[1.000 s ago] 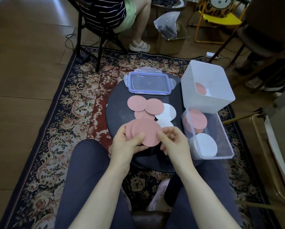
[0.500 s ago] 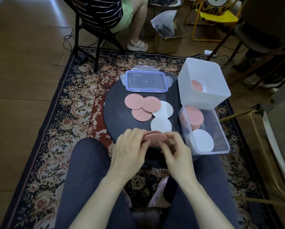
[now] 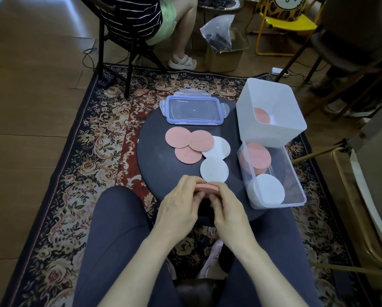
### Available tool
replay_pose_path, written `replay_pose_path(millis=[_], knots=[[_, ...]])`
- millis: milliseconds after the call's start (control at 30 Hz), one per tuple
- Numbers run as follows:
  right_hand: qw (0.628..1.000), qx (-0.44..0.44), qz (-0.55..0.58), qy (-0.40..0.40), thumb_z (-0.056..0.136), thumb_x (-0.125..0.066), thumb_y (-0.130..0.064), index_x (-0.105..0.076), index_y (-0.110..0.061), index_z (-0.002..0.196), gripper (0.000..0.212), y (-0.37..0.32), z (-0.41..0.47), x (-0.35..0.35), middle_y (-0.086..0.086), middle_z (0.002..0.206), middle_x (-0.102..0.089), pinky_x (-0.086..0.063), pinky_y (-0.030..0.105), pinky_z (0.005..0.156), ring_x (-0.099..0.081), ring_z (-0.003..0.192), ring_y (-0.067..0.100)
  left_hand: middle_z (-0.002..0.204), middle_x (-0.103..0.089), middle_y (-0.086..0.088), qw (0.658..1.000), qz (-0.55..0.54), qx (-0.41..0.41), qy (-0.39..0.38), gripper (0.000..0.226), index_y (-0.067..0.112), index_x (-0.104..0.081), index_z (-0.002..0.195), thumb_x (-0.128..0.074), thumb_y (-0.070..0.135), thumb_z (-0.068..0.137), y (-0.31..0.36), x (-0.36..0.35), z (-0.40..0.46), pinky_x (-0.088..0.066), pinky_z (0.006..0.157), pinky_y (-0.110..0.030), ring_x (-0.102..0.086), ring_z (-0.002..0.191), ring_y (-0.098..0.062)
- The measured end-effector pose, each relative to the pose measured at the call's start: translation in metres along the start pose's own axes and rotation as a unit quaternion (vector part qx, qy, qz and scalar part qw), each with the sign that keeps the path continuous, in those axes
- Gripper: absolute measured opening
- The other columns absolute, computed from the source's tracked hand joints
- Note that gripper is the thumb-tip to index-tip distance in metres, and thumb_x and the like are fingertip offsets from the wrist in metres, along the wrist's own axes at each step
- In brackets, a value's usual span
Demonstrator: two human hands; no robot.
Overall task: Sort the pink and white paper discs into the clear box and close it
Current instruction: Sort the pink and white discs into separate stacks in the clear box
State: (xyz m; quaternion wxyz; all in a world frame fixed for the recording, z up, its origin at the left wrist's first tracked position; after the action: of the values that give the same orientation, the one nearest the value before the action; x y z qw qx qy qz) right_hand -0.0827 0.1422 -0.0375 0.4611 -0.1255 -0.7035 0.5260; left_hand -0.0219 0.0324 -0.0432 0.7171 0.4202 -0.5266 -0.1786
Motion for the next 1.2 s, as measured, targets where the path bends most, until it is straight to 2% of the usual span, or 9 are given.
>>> replay_pose_path(millis=[167, 367, 533, 667, 767, 833, 933, 1067, 1200], knots=[[0.998, -0.036, 0.042, 0.042, 0.096, -0.048, -0.006, -0.053, -0.032, 0.111, 0.03, 0.008, -0.003, 0.008, -0.017, 0.101, -0.065, -0.047, 0.017, 0.083, -0.062, 0.093, 0.007, 0.1, -0.053, 0.014, 0.999, -0.014, 0.015, 0.035, 0.01, 0.035, -0.048, 0.1, -0.044, 0.027, 0.094, -0.003, 0.005, -0.002, -0.048, 0.074, -0.038, -0.056, 0.087, -0.01], [0.995, -0.035, 0.048, 0.077, 0.094, -0.055, -0.007, -0.06, -0.021, 0.098, 0.016, 0.011, -0.005, 0.014, -0.011, 0.089, -0.067, -0.052, 0.028, 0.079, -0.064, 0.087, 0.014, 0.106, -0.057, 0.018, 0.997, -0.005, 0.009, 0.072, 0.021, 0.03, -0.058, 0.113, -0.055, 0.019, 0.096, -0.005, 0.009, -0.007, -0.044, 0.077, -0.021, -0.056, 0.094, -0.002], [0.995, -0.042, 0.062, 0.073, 0.094, -0.056, -0.01, -0.058, -0.02, 0.093, 0.011, 0.005, -0.005, 0.013, -0.013, 0.084, -0.067, -0.052, 0.029, 0.074, -0.064, 0.08, 0.012, 0.096, -0.057, 0.012, 0.998, -0.001, 0.014, 0.065, 0.011, 0.021, -0.058, 0.101, -0.051, 0.018, 0.093, -0.003, 0.006, -0.003, -0.048, 0.072, -0.035, -0.056, 0.087, -0.009], [0.989, -0.019, 0.103, 0.1, 0.092, -0.059, -0.008, -0.058, -0.025, 0.091, 0.017, -0.01, -0.01, 0.027, -0.014, 0.08, -0.067, -0.051, 0.024, 0.068, -0.063, 0.073, 0.009, 0.089, -0.061, 0.01, 0.993, -0.097, 0.045, 0.046, 0.008, 0.018, -0.06, 0.095, -0.055, 0.019, 0.088, 0.006, 0.008, 0.001, -0.047, 0.075, -0.037, -0.057, 0.084, -0.011], [0.985, -0.018, 0.11, 0.129, 0.09, -0.063, -0.01, -0.06, -0.03, 0.088, 0.02, -0.013, -0.009, 0.052, -0.01, 0.078, -0.065, -0.049, 0.025, 0.064, -0.059, 0.069, 0.015, 0.091, -0.066, 0.01, 0.985, -0.164, 0.053, 0.026, 0.018, 0.025, -0.064, 0.101, -0.057, 0.03, 0.086, 0.026, 0.006, 0.008, -0.049, 0.079, -0.037, -0.059, 0.085, -0.01], [0.978, -0.033, 0.125, 0.162, 0.088, -0.065, -0.01, -0.062, -0.031, 0.086, 0.021, -0.009, -0.005, 0.077, -0.008, 0.075, -0.063, -0.046, 0.024, 0.059, -0.056, 0.065, 0.01, 0.102, -0.064, 0.016, 0.984, -0.169, 0.046, 0.027, 0.028, 0.033, -0.059, 0.116, -0.061, 0.032, 0.088, 0.037, 0.0, 0.013, -0.05, 0.08, -0.033, -0.059, 0.085, -0.006], [0.96, -0.075, 0.141, 0.23, 0.088, -0.065, -0.007, -0.061, -0.022, 0.086, 0.015, 0.0, 0.006, 0.12, -0.006, 0.07, -0.059, -0.04, 0.02, 0.049, -0.048, 0.053, 0.004, 0.126, -0.053, 0.017, 0.995, -0.093, -0.026, 0.022, 0.051, 0.033, -0.042, 0.139, -0.059, 0.033, 0.09, 0.051, -0.013, 0.017, -0.047, 0.086, -0.029, -0.055, 0.103, -0.003], [0.963, -0.121, 0.065, 0.23, 0.088, -0.064, -0.009, -0.061, -0.008, 0.094, 0.007, 0.015, 0.032, 0.149, -0.003, 0.067, -0.057, -0.043, 0.017, 0.048, -0.049, 0.046, -0.001, 0.144, -0.048, 0.003, 0.975, 0.065, -0.215, -0.011, 0.042, 0.024, -0.056, 0.132, -0.053, 0.027, 0.09, 0.068, -0.041, 0.014, -0.034, 0.107, -0.031, -0.041, 0.133, -0.018], [0.964, -0.146, -0.02, 0.221, 0.085, -0.064, -0.017, -0.061, -0.014, 0.089, 0.006, 0.028, 0.055, 0.145, 0.0, 0.069, -0.061, -0.051, 0.04, 0.067, -0.058, 0.062, 0.02, 0.146, -0.046, 0.004, 0.963, 0.096, -0.246, -0.062, 0.036, 0.026, -0.059, 0.126, -0.047, 0.027, 0.092, 0.066, -0.061, 0.006, -0.031, 0.111, -0.036, -0.035, 0.139, -0.018]])
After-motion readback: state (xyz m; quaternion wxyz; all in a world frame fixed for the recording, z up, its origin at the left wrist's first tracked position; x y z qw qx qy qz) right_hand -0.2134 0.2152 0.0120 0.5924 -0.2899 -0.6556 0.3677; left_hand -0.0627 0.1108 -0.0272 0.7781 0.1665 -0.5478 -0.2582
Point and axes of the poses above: each hand's wrist, its own z-axis towards the middle knuckle, its own x-axis out of the back of the hand, y = z × x, the point moved 5 cm from there along z, towards the middle knuckle
